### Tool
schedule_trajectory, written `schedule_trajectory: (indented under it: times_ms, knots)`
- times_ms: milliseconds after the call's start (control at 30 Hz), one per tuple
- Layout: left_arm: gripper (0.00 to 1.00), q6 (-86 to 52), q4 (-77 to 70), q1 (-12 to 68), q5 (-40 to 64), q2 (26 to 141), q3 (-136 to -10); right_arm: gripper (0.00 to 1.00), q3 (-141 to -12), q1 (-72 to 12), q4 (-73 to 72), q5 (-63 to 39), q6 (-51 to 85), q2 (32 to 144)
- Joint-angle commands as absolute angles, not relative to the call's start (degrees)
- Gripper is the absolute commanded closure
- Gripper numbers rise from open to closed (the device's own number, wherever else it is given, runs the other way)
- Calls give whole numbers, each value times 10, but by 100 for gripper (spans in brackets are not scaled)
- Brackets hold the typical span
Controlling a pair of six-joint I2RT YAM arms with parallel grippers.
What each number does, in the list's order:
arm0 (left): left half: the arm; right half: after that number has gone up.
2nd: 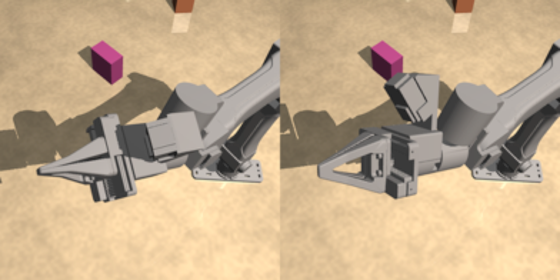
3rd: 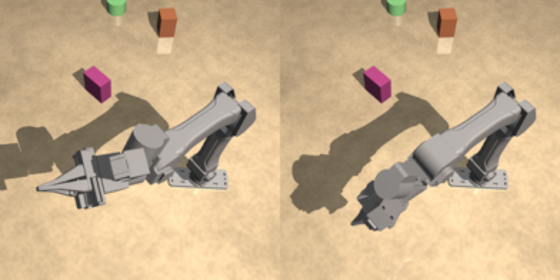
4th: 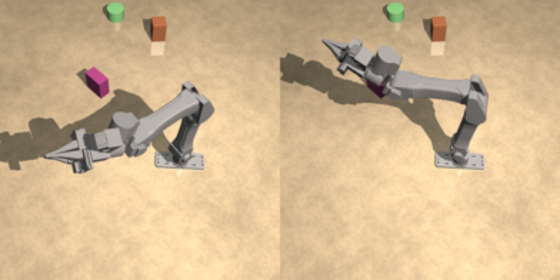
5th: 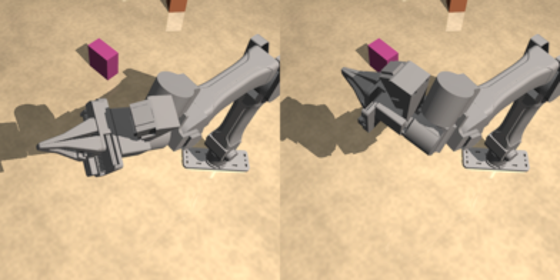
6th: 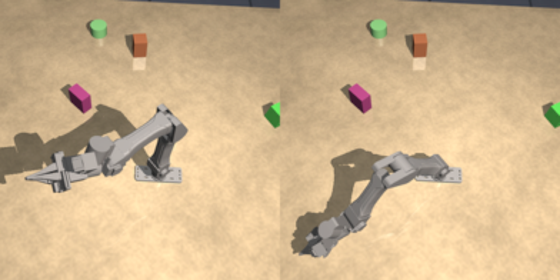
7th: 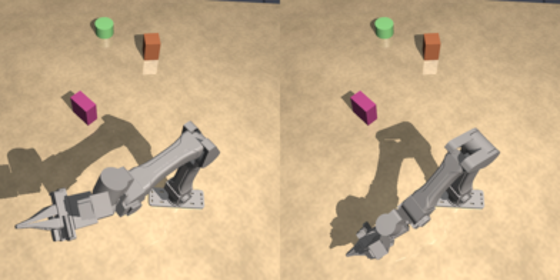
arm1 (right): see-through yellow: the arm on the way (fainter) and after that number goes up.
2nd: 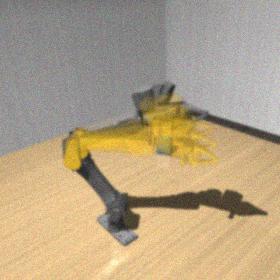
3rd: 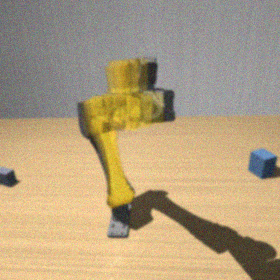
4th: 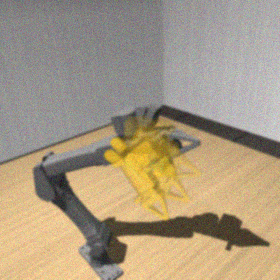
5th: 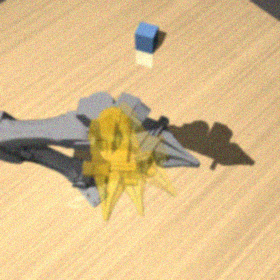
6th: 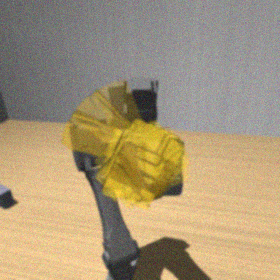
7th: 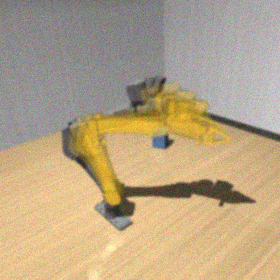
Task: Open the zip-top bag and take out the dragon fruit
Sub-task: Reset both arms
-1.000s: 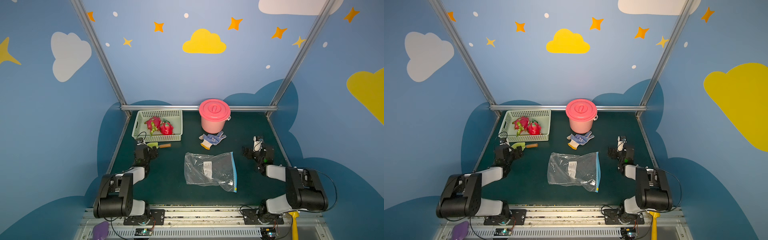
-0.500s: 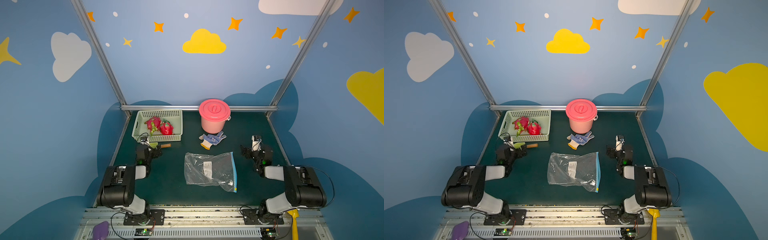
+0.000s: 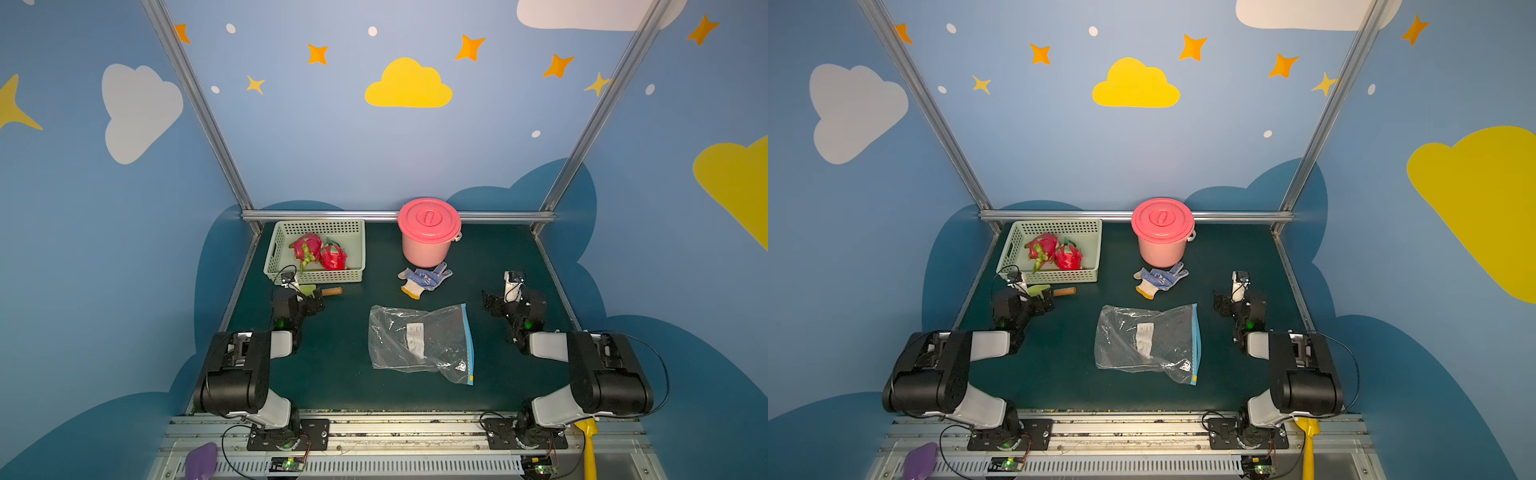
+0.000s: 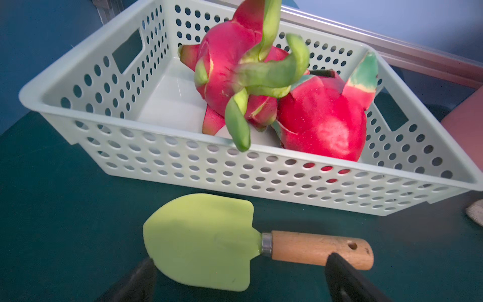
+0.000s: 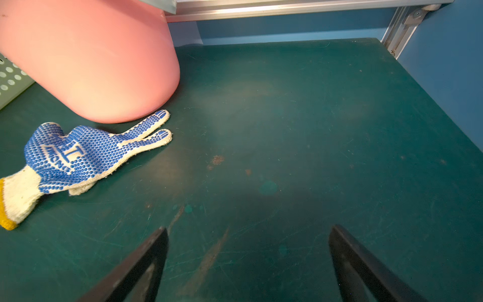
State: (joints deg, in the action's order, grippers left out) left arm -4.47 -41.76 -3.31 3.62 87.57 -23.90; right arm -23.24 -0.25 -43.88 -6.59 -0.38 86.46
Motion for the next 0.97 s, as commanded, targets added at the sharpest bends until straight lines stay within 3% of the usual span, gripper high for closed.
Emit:
schedule_trajectory:
  times_ms: [0,100,333,400,933]
  knots:
    - [0,-37,-425,-32,38,874,-243,7,-239,-9,-402,-75,-21,802]
    - [0,-37,-425,-32,38,874,-243,7,-234,-11,-363,-80,-24,765]
    - [0,-37,-424,-32,38,874,-243,7,-222,-3,-497,-69,-2,880]
    - [0,-37,-425,-32,38,874,-243,7,-235,-3,-446,-72,-12,864]
    - [0,-37,-425,-32,38,874,-243,7,-235,-8,-447,-62,-14,866]
